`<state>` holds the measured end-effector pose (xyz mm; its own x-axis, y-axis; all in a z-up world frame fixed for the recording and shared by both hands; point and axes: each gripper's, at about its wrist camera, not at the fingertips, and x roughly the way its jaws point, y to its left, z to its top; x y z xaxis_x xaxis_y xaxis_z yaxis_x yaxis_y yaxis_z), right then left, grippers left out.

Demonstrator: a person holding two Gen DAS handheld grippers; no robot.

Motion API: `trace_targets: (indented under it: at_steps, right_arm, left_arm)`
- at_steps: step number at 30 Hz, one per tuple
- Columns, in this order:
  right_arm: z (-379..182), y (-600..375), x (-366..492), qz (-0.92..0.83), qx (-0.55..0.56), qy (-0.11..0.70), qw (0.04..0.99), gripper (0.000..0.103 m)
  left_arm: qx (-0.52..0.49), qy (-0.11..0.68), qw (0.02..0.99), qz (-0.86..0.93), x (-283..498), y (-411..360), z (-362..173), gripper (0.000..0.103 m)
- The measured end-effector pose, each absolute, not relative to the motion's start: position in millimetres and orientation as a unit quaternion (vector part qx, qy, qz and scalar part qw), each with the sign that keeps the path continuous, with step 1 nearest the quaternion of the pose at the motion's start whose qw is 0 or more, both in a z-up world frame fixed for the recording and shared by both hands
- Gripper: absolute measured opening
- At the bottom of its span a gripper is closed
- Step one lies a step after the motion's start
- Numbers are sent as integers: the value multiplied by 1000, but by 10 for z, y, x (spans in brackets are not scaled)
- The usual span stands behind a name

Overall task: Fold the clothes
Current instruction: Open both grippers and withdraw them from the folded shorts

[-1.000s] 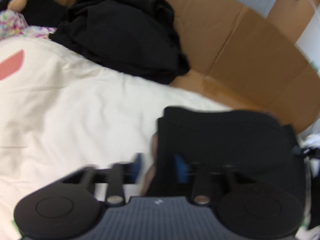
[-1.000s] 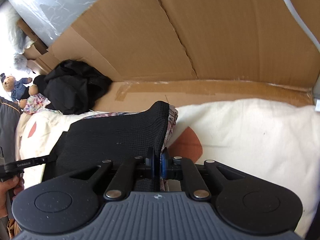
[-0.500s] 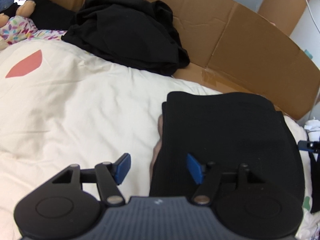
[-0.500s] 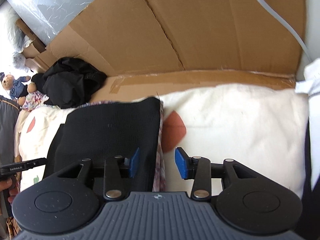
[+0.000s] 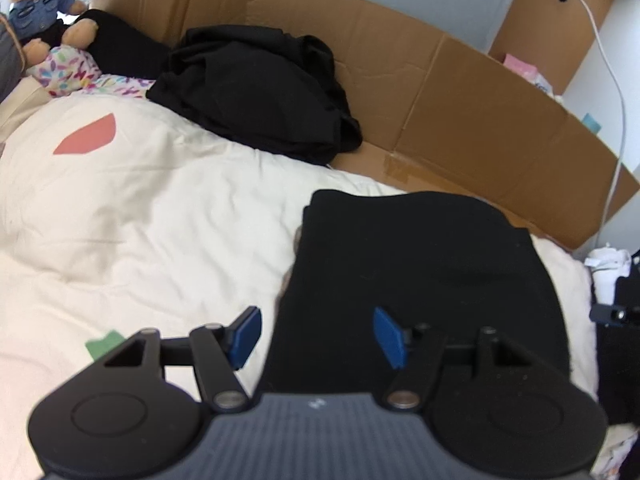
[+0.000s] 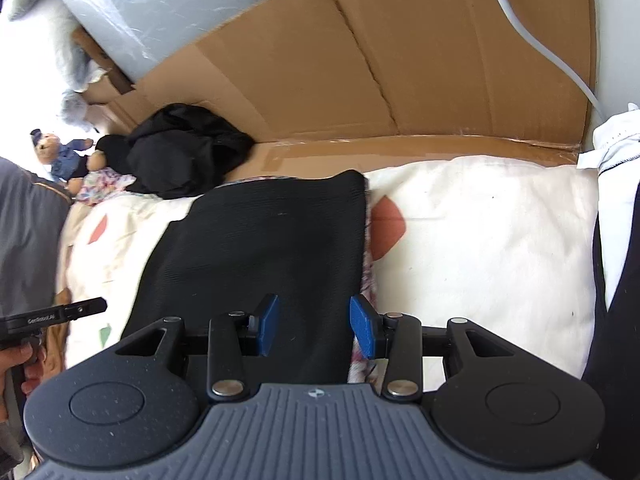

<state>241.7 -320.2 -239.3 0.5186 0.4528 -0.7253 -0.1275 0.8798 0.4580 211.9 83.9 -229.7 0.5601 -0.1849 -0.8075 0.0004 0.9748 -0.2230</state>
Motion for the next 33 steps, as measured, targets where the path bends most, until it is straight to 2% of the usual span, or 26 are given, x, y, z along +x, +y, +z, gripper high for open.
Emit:
trace_targets:
  at_steps: [6, 11, 26, 33]
  right_arm:
    - [-2282, -3209, 2190, 170, 122, 461, 862, 45]
    - [-2239, -3267, 2088, 177, 121, 455, 864, 45]
    - [-2518, -3322, 1638, 192, 106, 478, 851, 45]
    - [-2642, -3188, 1555, 218, 75, 491, 840, 45]
  left_arm:
    - [-109, 473, 872, -63, 1850, 657, -2296, 65]
    - [-100, 479, 868, -81, 1747, 509, -2307, 65]
    - [-122, 491, 859, -76, 1367, 664, -2519, 65]
    - [-105, 515, 848, -75, 1277, 700, -2779, 60]
